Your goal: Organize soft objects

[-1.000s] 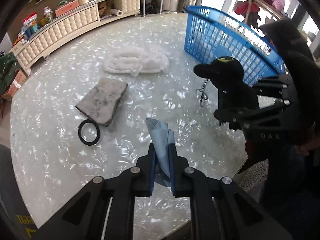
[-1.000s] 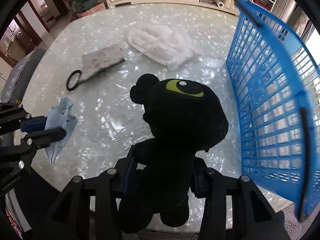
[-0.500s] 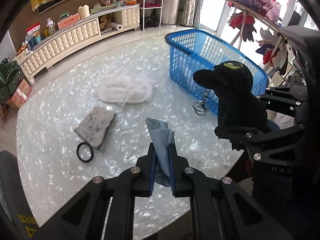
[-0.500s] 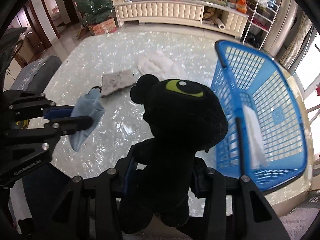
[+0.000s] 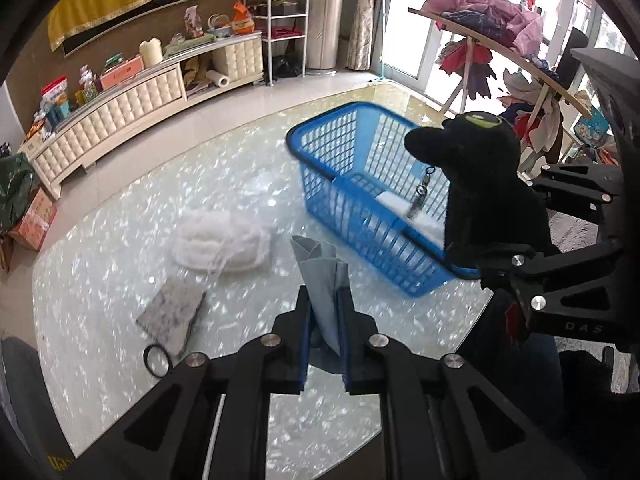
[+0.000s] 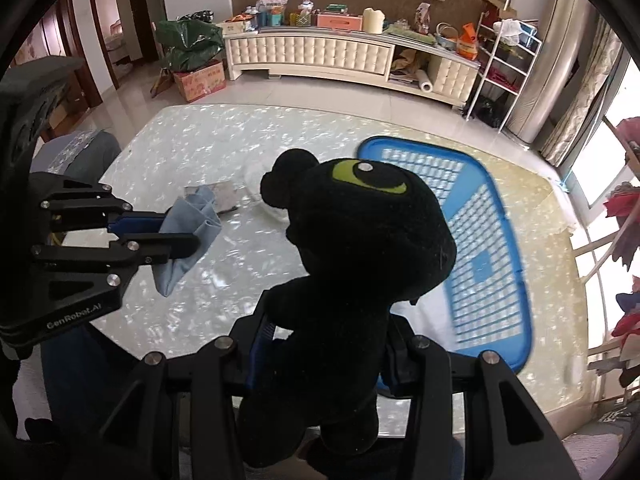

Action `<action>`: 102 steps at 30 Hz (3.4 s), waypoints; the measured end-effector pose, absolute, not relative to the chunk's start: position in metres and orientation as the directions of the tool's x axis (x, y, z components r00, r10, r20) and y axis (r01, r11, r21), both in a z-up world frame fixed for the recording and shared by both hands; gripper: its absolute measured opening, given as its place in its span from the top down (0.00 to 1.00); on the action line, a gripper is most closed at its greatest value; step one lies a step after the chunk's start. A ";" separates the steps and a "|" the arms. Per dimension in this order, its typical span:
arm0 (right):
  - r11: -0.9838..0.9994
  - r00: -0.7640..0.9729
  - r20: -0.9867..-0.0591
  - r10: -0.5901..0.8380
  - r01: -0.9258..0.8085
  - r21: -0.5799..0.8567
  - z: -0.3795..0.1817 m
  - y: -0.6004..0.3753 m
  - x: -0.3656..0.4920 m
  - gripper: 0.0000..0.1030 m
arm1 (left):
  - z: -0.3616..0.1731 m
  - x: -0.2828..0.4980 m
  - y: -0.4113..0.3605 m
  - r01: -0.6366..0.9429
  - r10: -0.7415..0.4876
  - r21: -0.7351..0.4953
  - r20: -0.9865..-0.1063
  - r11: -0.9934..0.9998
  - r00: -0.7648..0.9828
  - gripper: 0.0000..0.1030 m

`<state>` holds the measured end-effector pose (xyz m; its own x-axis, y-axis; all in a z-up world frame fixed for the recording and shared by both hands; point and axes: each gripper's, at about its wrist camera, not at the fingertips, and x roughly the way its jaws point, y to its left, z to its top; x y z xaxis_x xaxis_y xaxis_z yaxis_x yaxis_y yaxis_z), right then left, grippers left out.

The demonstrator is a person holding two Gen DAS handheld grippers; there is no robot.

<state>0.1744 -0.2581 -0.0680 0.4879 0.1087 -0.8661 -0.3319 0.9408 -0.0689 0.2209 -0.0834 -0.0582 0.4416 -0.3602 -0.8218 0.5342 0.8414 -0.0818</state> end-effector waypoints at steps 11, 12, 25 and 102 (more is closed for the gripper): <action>0.950 0.478 -0.877 0.051 -0.293 -0.105 -0.076 -0.290 0.189 0.59 | -0.055 0.246 -0.123 0.578 -0.381 -0.073 -0.816 0.813 0.434 0.90; 0.950 0.477 -0.878 0.046 -0.292 -0.108 -0.076 -0.292 0.191 0.59 | -0.055 0.247 -0.125 0.579 -0.382 -0.074 -0.817 0.812 0.432 0.90; 0.947 0.404 -0.915 0.001 -0.294 -0.129 -0.103 -0.317 0.227 0.59 | -0.072 0.271 -0.141 0.570 -0.363 -0.080 -0.840 0.818 0.402 0.90; 0.974 0.493 -0.870 -0.012 -0.190 -0.121 -0.078 -0.330 0.167 0.00 | -0.076 0.287 -0.179 0.681 -0.397 -0.051 -0.843 0.730 0.363 0.90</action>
<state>0.1673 -0.3303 -0.0783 0.4928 -0.0118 -0.8700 -0.1905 0.9742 -0.1211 0.2867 -0.1792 -0.0763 0.3627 -0.3969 -0.8431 0.6811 0.7304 -0.0508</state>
